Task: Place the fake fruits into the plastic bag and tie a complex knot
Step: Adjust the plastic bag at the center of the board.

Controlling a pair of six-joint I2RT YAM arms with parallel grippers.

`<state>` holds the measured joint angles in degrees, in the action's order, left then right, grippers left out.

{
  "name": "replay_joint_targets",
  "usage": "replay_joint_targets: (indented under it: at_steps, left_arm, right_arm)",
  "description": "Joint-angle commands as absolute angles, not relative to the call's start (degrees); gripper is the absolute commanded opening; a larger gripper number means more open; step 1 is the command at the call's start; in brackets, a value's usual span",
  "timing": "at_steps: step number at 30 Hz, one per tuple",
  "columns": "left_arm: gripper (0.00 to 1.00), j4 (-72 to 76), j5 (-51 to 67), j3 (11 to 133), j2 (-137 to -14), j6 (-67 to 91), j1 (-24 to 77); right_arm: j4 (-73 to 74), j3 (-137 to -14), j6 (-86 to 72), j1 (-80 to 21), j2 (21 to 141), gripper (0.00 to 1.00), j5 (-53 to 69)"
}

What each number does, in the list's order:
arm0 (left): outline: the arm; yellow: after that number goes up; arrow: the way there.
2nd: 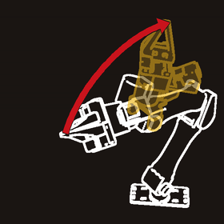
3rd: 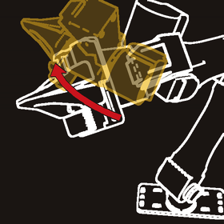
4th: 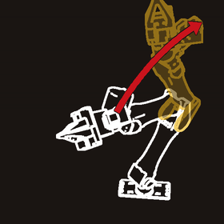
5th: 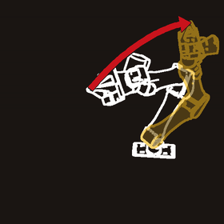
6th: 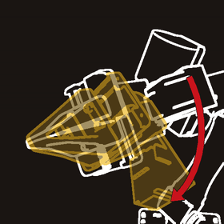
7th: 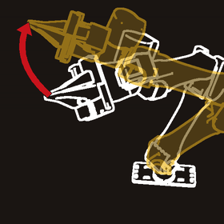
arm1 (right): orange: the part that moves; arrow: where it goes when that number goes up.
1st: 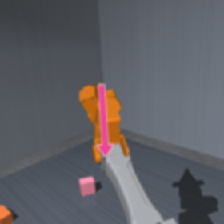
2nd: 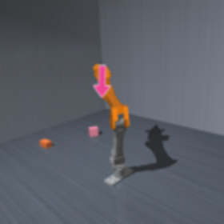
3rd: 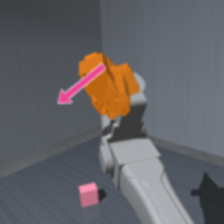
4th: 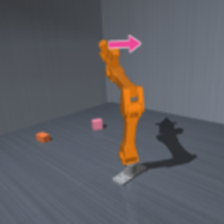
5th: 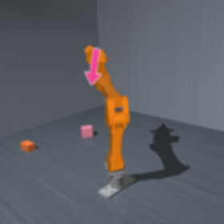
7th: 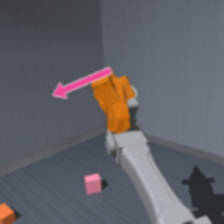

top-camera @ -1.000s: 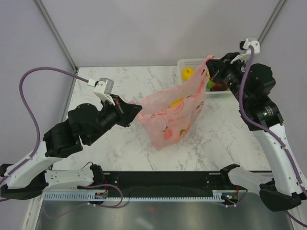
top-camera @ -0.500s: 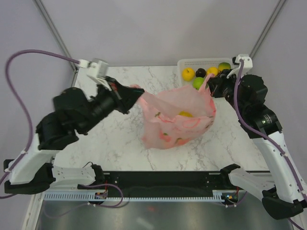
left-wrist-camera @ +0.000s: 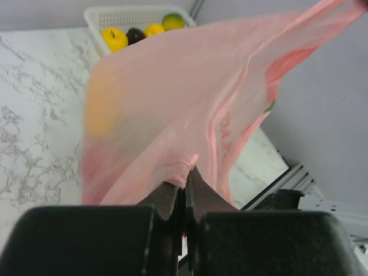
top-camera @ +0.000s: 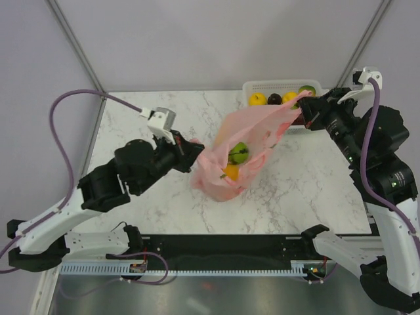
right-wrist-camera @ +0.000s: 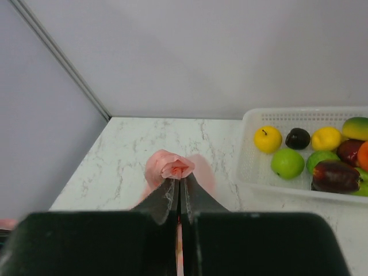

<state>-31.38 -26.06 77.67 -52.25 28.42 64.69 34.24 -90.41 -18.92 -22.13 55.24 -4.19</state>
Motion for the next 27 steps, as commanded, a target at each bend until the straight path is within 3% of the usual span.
replay_joint_targets:
  at_steps: [1,7,14,16,27]
  left_arm:
    - [0.02,-29.2,-24.8,80.7,-53.9,29.7,64.2]
    - [0.02,-30.8,-27.8,85.5,-55.8,25.2,59.3]
    - [0.02,-32.3,-1.2,85.9,-62.0,29.8,37.2]
    - [0.02,-32.3,-0.3,85.5,-62.3,29.6,33.9]
    - [0.02,-32.7,-2.0,81.3,-60.1,27.3,30.9]
  right_arm:
    - [34.1,-91.6,-18.9,-22.0,57.8,0.0,-2.8]
    - [32.0,-85.7,-18.1,-21.9,58.3,0.0,-5.6]
    - [30.5,-86.4,-18.5,-21.9,61.2,0.0,-3.8]
    - [29.5,-86.0,-18.9,-21.9,61.3,0.0,-2.1]
    - [22.2,-72.4,-21.4,-21.9,58.3,0.0,9.5]
